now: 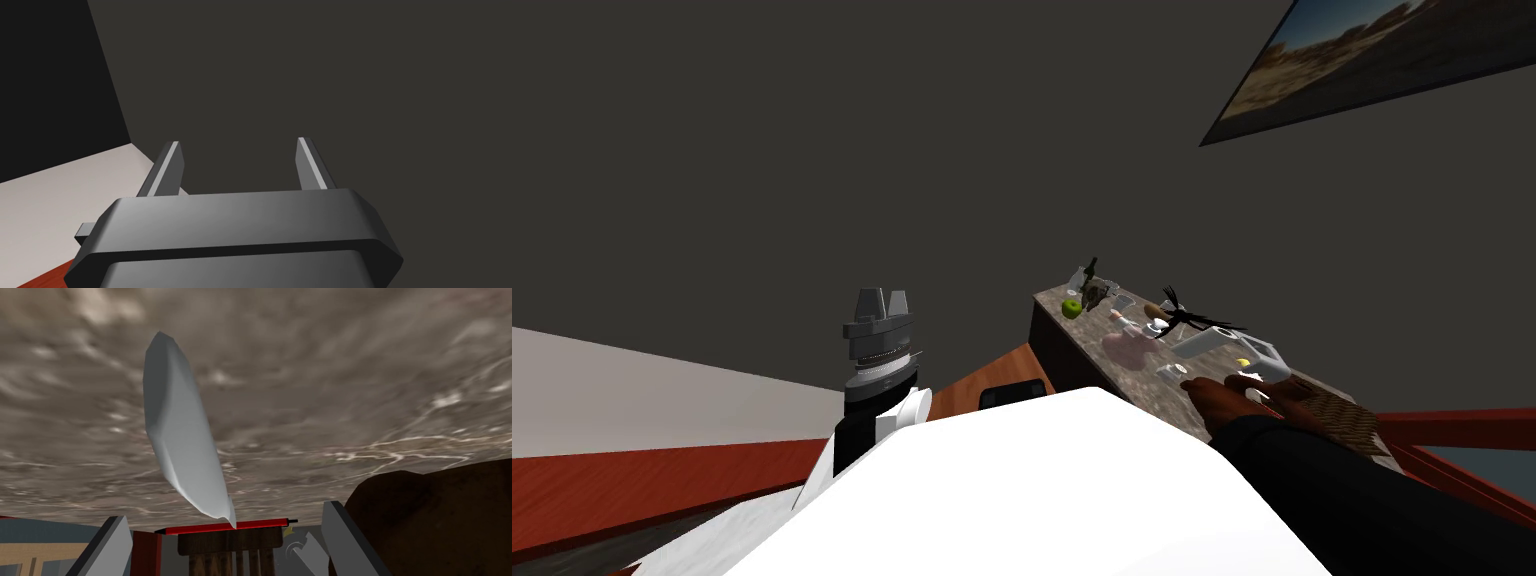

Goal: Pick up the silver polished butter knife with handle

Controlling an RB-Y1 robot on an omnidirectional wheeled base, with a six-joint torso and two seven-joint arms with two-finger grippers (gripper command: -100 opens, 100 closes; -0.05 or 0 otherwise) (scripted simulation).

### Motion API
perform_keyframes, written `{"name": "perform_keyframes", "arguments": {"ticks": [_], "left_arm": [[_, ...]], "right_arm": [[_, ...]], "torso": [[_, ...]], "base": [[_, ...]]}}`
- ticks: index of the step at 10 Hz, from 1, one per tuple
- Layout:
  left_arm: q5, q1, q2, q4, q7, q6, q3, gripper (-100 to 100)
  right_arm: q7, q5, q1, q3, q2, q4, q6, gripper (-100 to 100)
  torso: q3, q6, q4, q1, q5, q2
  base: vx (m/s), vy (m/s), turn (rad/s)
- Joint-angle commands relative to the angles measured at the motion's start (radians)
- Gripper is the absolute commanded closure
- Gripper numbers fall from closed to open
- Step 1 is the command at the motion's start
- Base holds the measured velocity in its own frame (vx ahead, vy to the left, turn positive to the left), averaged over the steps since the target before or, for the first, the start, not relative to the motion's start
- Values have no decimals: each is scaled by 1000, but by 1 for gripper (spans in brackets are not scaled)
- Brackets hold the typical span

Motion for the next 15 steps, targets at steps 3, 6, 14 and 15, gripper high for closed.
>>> {"name": "perform_keyframes", "arguments": {"ticks": [3,6,14,15], "left_arm": [[0,0,0,0,0,0,0,0],[0,0,0,0,0,0,0,0],[0,0,0,0,0,0,0,0],[0,0,0,0,0,0,0,0]], "right_arm": [[-18,-3,-28,20,-22,29,5,100],[-15,-2,-28,20,-23,29,5,100],[67,16,120,-87,96,-115,-27,100],[80,19,144,-103,114,-138,-31,100]], "torso": [[-1,0,0,-1,0,-2],[-2,1,0,-4,-2,-4],[-6,0,-2,-6,-2,-11],[-6,0,-2,-6,-2,-10]], "base": [[-47,21,14],[-1,1,5],[67,-40,-36],[91,-49,-43]]}}
